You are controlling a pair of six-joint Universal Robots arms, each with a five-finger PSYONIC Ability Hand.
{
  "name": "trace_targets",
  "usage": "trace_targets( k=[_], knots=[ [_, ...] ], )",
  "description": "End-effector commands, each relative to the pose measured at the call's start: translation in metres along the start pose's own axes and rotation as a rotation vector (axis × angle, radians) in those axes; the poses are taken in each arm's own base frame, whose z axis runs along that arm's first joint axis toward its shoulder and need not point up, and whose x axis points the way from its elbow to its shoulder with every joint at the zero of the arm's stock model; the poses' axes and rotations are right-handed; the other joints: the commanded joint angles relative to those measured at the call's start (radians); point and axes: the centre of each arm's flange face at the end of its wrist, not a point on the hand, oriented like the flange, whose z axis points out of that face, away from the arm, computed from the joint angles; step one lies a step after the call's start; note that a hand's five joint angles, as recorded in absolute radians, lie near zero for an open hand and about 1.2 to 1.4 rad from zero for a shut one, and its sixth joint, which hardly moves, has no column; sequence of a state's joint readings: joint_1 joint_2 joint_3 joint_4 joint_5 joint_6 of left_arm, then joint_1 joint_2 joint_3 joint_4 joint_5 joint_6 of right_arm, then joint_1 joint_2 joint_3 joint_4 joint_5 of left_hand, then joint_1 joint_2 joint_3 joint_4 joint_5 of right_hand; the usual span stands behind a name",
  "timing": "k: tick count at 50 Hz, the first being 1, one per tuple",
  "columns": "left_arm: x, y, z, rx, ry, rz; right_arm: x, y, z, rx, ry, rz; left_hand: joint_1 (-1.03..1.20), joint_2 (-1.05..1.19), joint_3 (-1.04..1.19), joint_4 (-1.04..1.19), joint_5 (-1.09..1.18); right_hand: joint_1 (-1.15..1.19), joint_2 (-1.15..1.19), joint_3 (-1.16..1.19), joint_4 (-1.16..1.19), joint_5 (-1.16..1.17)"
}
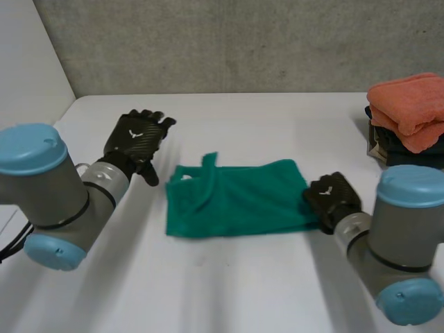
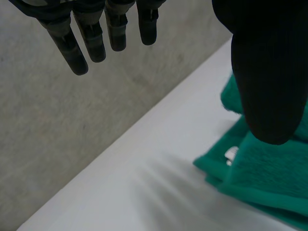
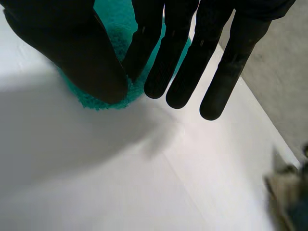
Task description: Fold the laundry.
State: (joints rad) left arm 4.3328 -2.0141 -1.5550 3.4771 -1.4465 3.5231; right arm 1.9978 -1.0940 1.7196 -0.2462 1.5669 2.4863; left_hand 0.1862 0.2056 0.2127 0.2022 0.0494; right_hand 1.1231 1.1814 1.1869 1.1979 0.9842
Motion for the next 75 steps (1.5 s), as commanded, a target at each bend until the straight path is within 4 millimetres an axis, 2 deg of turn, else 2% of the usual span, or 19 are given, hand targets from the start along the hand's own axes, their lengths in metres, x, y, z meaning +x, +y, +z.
trace_targets(
  k=[1, 2, 10, 19, 24, 29, 34, 37, 46, 53, 57, 61, 62, 65, 66, 69, 70, 73, 75],
  knots=[
    [0.051, -0.015, -0.017, 0.093, 0.219, -0.147, 0.015, 0.007, -0.008, -0.022, 0.020, -0.070, -0.012, -0.031, -0.038, -0.028, -0.049, 0.273, 0.215, 0.209, 0.198, 0.238],
    [0.067, -0.016, -0.017, 0.113, 0.269, -0.152, 0.013, 0.005, -0.009, -0.012, 0.015, -0.066, -0.012, -0.031, -0.038, -0.028, -0.049, 0.273, 0.215, 0.209, 0.198, 0.238],
    [0.122, -0.016, -0.002, 0.146, 0.305, -0.112, -0.006, -0.004, -0.012, 0.050, -0.016, 0.044, -0.012, -0.031, -0.038, -0.028, -0.049, 0.273, 0.215, 0.209, 0.198, 0.238],
    [0.147, 0.002, 0.022, 0.113, 0.277, -0.017, -0.005, -0.001, -0.013, 0.048, -0.005, 0.045, -0.012, -0.031, -0.038, -0.028, -0.049, 0.273, 0.215, 0.209, 0.198, 0.238],
    [0.108, 0.026, 0.051, 0.020, 0.115, 0.050, -0.002, 0.003, -0.012, 0.042, -0.005, 0.050, -0.012, -0.031, -0.038, -0.028, -0.049, 0.273, 0.215, 0.209, 0.198, 0.238],
    [0.044, 0.054, 0.072, -0.107, -0.069, 0.108, -0.001, 0.004, -0.009, 0.048, -0.015, 0.051, -0.012, -0.031, -0.038, -0.028, -0.049, 0.273, 0.215, 0.209, 0.198, 0.238],
    [0.013, 0.061, 0.066, -0.173, -0.089, 0.101, 0.000, 0.004, -0.010, 0.047, -0.013, 0.056, -0.012, -0.031, -0.038, -0.028, -0.049, 0.273, 0.215, 0.209, 0.198, 0.238],
    [0.002, 0.053, 0.058, -0.165, -0.073, 0.086, 0.000, 0.004, -0.012, 0.044, -0.014, 0.054, -0.012, -0.031, -0.038, -0.028, -0.049, 0.273, 0.215, 0.209, 0.198, 0.238],
    [-0.013, 0.007, 0.023, -0.053, -0.044, 0.020, 0.015, 0.005, -0.016, -0.008, 0.017, 0.029, -0.012, -0.031, -0.038, -0.028, -0.049, 0.273, 0.215, 0.209, 0.198, 0.238],
    [0.008, -0.013, -0.010, 0.017, 0.045, -0.106, 0.028, 0.002, -0.011, -0.009, 0.062, 0.007, -0.012, -0.031, -0.038, -0.028, -0.049, 0.273, 0.215, 0.209, 0.198, 0.238],
    [0.009, -0.017, -0.024, 0.020, 0.049, -0.138, 0.033, -0.013, -0.010, 0.017, 0.113, -0.070, -0.012, -0.031, -0.038, -0.028, -0.049, 0.273, 0.215, 0.209, 0.198, 0.238],
    [0.000, -0.018, -0.031, 0.030, 0.024, -0.148, 0.015, -0.053, -0.012, 0.180, 0.122, -0.172, -0.012, -0.031, -0.038, -0.028, -0.049, 0.273, 0.215, 0.209, 0.198, 0.238],
    [-0.002, -0.019, -0.032, 0.033, 0.018, -0.150, 0.000, -0.071, -0.015, 0.281, 0.101, -0.208, -0.012, -0.031, -0.038, -0.028, -0.049, 0.273, 0.215, 0.209, 0.198, 0.238],
    [-0.013, -0.019, -0.033, 0.043, -0.016, -0.160, -0.035, -0.096, -0.024, 0.456, 0.034, -0.263, -0.012, -0.031, -0.038, -0.028, -0.049, 0.273, 0.215, 0.209, 0.198, 0.238],
    [-0.016, -0.018, -0.033, 0.043, -0.022, -0.164, -0.059, -0.105, -0.029, 0.549, -0.027, -0.294, -0.012, -0.031, -0.038, -0.028, -0.049, 0.273, 0.215, 0.209, 0.198, 0.238],
    [-0.024, -0.012, -0.034, 0.032, -0.045, -0.181, -0.099, -0.109, -0.036, 0.672, -0.134, -0.351, -0.012, -0.031, -0.038, -0.028, -0.049, 0.273, 0.215, 0.209, 0.198, 0.238],
    [-0.025, -0.011, -0.034, 0.028, -0.049, -0.186, -0.124, -0.105, -0.040, 0.715, -0.208, -0.376, -0.012, -0.031, -0.038, -0.028, -0.049, 0.273, 0.215, 0.209, 0.198, 0.238],
    [-0.028, -0.005, -0.035, 0.010, -0.056, -0.200, -0.159, -0.090, -0.038, 0.710, -0.313, -0.409, -0.012, -0.031, -0.038, -0.028, -0.049, 0.273, 0.215, 0.209, 0.198, 0.238],
    [-0.028, -0.002, -0.036, 0.003, -0.056, -0.203, -0.168, -0.085, -0.035, 0.679, -0.335, -0.413, -0.012, -0.031, -0.038, -0.028, -0.049, 0.273, 0.215, 0.209, 0.198, 0.238]
  ],
)
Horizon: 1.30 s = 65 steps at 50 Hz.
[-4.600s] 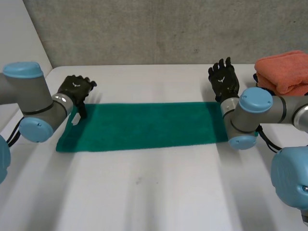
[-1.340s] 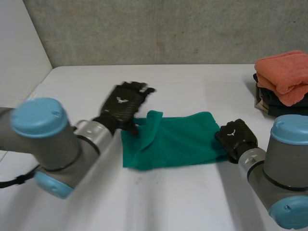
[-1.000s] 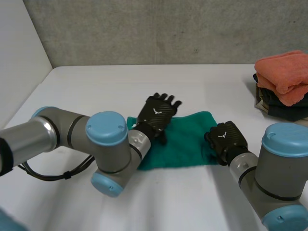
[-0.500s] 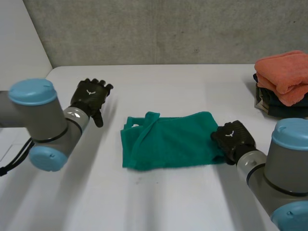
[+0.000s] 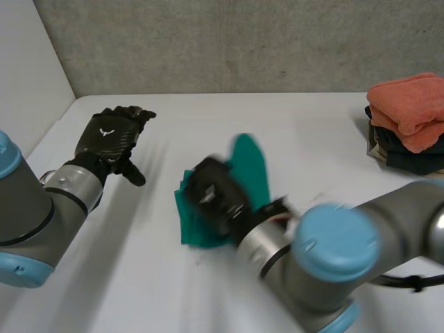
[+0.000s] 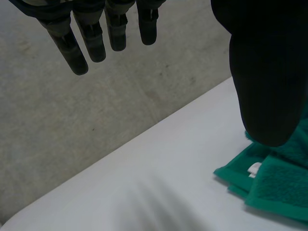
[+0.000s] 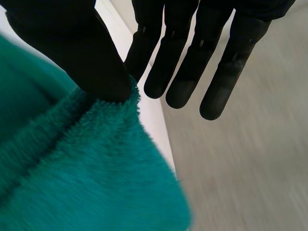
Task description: Fold the laundry.
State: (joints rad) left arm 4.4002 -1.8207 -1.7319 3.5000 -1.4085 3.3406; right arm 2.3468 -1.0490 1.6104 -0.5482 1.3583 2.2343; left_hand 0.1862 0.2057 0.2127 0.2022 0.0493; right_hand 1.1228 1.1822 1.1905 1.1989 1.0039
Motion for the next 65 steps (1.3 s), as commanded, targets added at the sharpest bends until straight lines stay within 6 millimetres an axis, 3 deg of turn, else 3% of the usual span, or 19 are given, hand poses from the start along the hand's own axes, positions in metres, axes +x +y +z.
trace_targets(
  k=[1, 2, 5, 8, 9, 12, 17, 22, 27, 31, 34, 38, 43, 45, 51, 57, 65],
  knots=[
    [-0.008, 0.011, -0.001, -0.029, -0.013, -0.023, -0.071, -0.003, 0.004, 0.055, -0.195, 0.000, -0.012, -0.031, -0.038, -0.028, -0.049, 0.273, 0.214, 0.206, 0.197, 0.218],
    [-0.007, 0.011, -0.001, -0.029, -0.012, -0.023, -0.067, -0.004, 0.006, 0.035, -0.187, 0.015, -0.012, -0.031, -0.038, -0.028, -0.049, -0.148, -0.208, -0.216, -0.225, -0.204],
    [-0.006, 0.008, 0.001, -0.017, -0.003, -0.021, -0.046, -0.004, 0.011, 0.017, -0.116, 0.114, -0.012, -0.031, -0.038, -0.028, -0.049, -0.948, -1.008, -1.016, -1.024, -1.004],
    [-0.003, -0.002, 0.005, 0.017, 0.004, -0.017, -0.021, -0.007, 0.014, 0.027, -0.040, 0.265, -0.012, -0.031, -0.038, -0.028, -0.049, -0.948, -1.008, -1.016, -1.024, -1.004],
    [-0.001, -0.005, 0.006, 0.025, 0.007, -0.016, 0.001, -0.011, 0.014, 0.044, 0.022, 0.368, -0.012, -0.031, -0.038, -0.028, -0.049, -0.948, -1.008, -1.016, -1.024, -1.004],
    [0.008, -0.017, 0.009, 0.063, 0.031, -0.011, 0.033, -0.012, 0.012, 0.058, 0.099, 0.512, -0.012, -0.031, -0.038, -0.028, -0.049, -0.948, -1.008, -1.016, -1.024, -1.004],
    [0.033, -0.029, 0.009, 0.088, 0.091, -0.016, 0.067, 0.026, 0.008, -0.080, 0.190, 0.791, -0.012, -0.031, -0.038, -0.028, -0.049, -0.948, -1.008, -1.016, -1.024, -1.004],
    [0.074, -0.028, 0.005, 0.065, 0.201, -0.035, 0.080, 0.063, 0.010, -0.253, 0.197, 0.918, -0.012, -0.031, -0.038, -0.028, -0.049, -0.948, -1.008, -1.016, -1.024, -1.004],
    [0.118, -0.009, 0.008, 0.014, 0.303, -0.031, 0.078, 0.087, 0.015, -0.402, 0.148, 1.030, -0.012, -0.031, -0.038, -0.028, -0.049, -0.948, -1.008, -1.016, -1.024, -1.004],
    [0.128, 0.020, 0.019, -0.087, 0.300, -0.019, 0.069, 0.100, 0.022, -0.465, 0.099, 1.073, -0.012, -0.031, -0.038, -0.028, -0.049, -0.948, -1.008, -1.016, -1.024, -1.004],
    [0.126, 0.040, 0.025, -0.172, 0.262, 0.009, 0.055, 0.107, 0.028, -0.497, 0.046, 1.088, -0.012, -0.031, -0.038, -0.028, -0.049, -0.948, -1.008, -1.016, -1.024, -1.004],
    [0.102, 0.070, 0.034, -0.317, 0.121, 0.100, 0.040, 0.114, 0.030, -0.547, 0.002, 1.072, -0.012, -0.031, -0.038, -0.028, -0.049, -0.948, -1.008, -1.016, -1.024, -1.004],
    [0.086, 0.084, 0.035, -0.404, 0.077, 0.152, 0.036, 0.119, 0.028, -0.595, -0.009, 0.957, -0.012, -0.031, -0.038, -0.028, -0.049, -0.948, -1.008, -1.016, -1.024, -1.004],
    [0.081, 0.081, 0.034, -0.409, 0.071, 0.153, 0.039, 0.116, 0.028, -0.593, -0.013, 0.880, -0.012, -0.031, -0.038, -0.028, -0.049, -0.948, -1.008, -1.016, -1.024, -1.004],
    [0.073, 0.046, 0.026, -0.332, 0.108, 0.118, 0.048, 0.094, 0.027, -0.547, -0.002, 0.709, -0.012, -0.031, -0.038, -0.028, -0.049, -0.948, -1.008, -1.016, -1.024, -1.004],
    [0.071, 0.008, 0.015, -0.208, 0.174, 0.072, 0.055, 0.058, 0.022, -0.459, 0.082, 0.525, -0.012, -0.031, -0.038, -0.028, -0.049, -0.948, -1.008, -1.016, -1.024, -1.004],
    [0.053, -0.046, 0.000, -0.045, 0.233, -0.005, 0.034, 0.015, -0.003, -0.332, 0.135, 0.335, -0.012, -0.031, -0.038, -0.028, -0.049, -0.948, -1.008, -1.016, -1.024, -1.004]
  ],
)
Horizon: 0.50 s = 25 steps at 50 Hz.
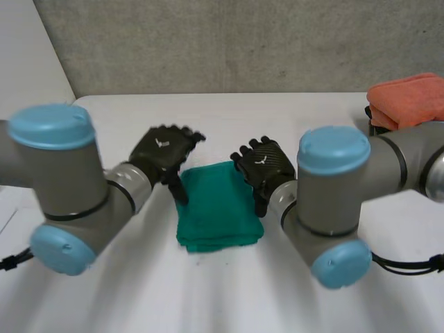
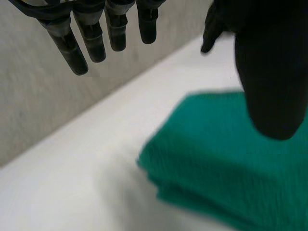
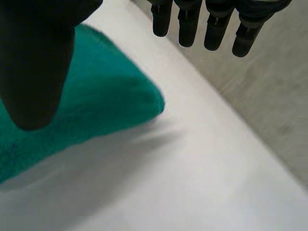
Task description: Fold the laundry.
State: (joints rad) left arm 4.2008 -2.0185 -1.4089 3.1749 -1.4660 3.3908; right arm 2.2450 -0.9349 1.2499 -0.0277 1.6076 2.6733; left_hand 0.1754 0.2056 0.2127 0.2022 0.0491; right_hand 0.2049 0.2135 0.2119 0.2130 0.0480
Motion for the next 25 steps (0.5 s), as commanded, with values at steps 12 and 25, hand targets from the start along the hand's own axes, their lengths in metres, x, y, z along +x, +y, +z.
trace_targets(
  k=[12, 25],
  knots=[
    [0.001, -0.056, -0.047, 0.149, 0.485, -0.213, -0.080, 0.030, -0.046, 0.094, -0.085, -0.081, -0.001, -0.031, -0.038, -0.028, -0.049, 0.055, 0.046, 0.048, 0.047, 0.037],
    [0.019, -0.043, -0.049, 0.150, 0.530, -0.148, -0.078, 0.046, -0.008, 0.200, -0.023, -0.072, -0.001, -0.031, -0.038, -0.028, -0.049, 0.195, 0.187, 0.189, 0.187, 0.178]
  ],
)
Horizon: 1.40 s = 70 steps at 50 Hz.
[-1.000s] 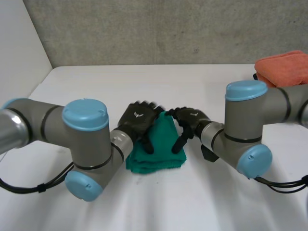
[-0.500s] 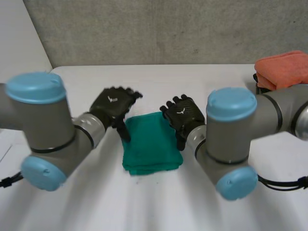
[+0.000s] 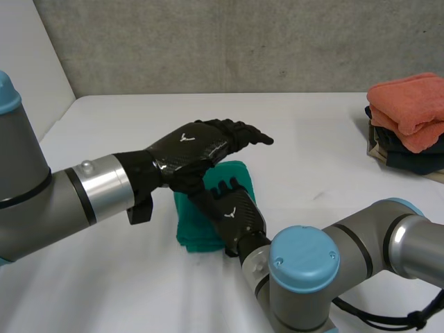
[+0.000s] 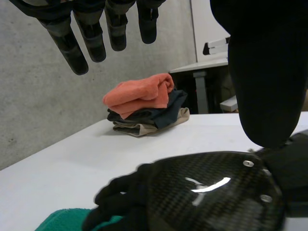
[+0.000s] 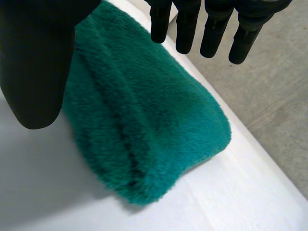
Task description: Fold the laundry.
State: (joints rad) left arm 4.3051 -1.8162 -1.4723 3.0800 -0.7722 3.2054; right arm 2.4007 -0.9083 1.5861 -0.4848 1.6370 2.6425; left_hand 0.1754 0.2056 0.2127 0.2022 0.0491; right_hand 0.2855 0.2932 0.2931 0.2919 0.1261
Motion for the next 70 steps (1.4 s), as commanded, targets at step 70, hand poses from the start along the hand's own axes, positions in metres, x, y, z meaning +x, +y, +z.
trace_targets(
  k=[70],
  knots=[
    [-0.017, -0.035, 0.014, 0.229, -0.149, 0.004, 0.446, 0.222, 0.008, 0.216, 0.552, 0.150, -0.001, -0.031, -0.038, -0.028, -0.049, 1.111, 1.103, 1.103, 1.104, 1.096]
  ],
)
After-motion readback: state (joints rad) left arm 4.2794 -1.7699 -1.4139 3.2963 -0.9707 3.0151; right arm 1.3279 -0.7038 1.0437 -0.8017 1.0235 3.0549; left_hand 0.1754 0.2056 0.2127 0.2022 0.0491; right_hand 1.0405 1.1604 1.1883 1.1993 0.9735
